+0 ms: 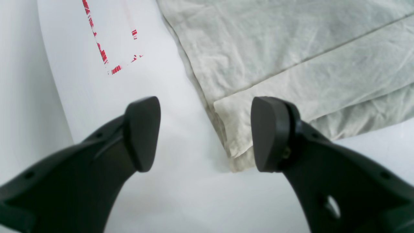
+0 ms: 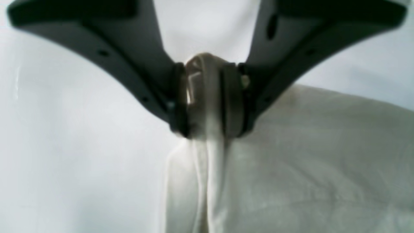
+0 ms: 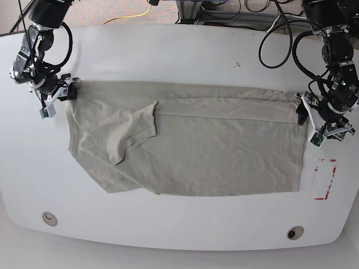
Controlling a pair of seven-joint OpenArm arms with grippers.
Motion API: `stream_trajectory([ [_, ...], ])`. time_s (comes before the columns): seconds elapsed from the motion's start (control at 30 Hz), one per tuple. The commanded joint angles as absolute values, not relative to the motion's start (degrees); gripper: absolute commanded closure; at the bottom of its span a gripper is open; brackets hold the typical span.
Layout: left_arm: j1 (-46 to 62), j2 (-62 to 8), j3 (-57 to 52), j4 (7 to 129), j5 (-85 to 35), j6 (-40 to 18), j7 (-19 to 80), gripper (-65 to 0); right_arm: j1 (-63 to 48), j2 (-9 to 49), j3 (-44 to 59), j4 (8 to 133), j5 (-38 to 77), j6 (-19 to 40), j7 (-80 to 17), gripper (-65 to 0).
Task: Layout the t-shirt on the table in an organized manner, then fold the t-shirt properly
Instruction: 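Grasp the folded edge with both grippers at its two ends, then pull the grasped edge with both grippers back toward the robot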
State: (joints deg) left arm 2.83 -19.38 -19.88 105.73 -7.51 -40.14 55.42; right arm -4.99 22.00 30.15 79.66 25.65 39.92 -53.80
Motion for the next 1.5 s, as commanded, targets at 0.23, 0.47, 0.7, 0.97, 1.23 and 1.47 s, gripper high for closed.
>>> stream_trajectory([
  [0.23,1.98,-20.09,-20.35,106.59,-7.78,-40.0,54.37,-41.0,-4.79,22.29,30.55,80.48,26.15,40.0,-52.97,-0.5],
  [0.47,2.95,-20.09,-20.79,105.98,-8.04,-40.0,54.37,-41.4,-4.79,22.29,30.55,80.57,25.98,40.0,-52.97,-0.3],
  [0.7,3.21,-19.38,-24.4,100.88,-10.42,-40.0,54.37,-46.4,-4.62,22.29,30.46,80.57,25.98,40.0,-52.97,-0.3],
  [0.97,3.21,-19.3,-24.66,94.73,-10.59,-40.0,54.02,-50.4,-4.53,22.29,30.46,80.57,25.98,40.0,-52.97,-0.3],
  [1.23,3.03,-18.77,-24.48,92.62,-10.59,-40.0,53.93,-50.4,-4.53,22.29,30.37,80.57,26.07,40.0,-52.97,-0.5],
  [1.47,3.03,-18.51,-24.31,87.08,-10.51,-40.0,51.3,-50.4,-4.44,22.29,30.37,80.57,26.15,40.0,-52.97,-0.5],
])
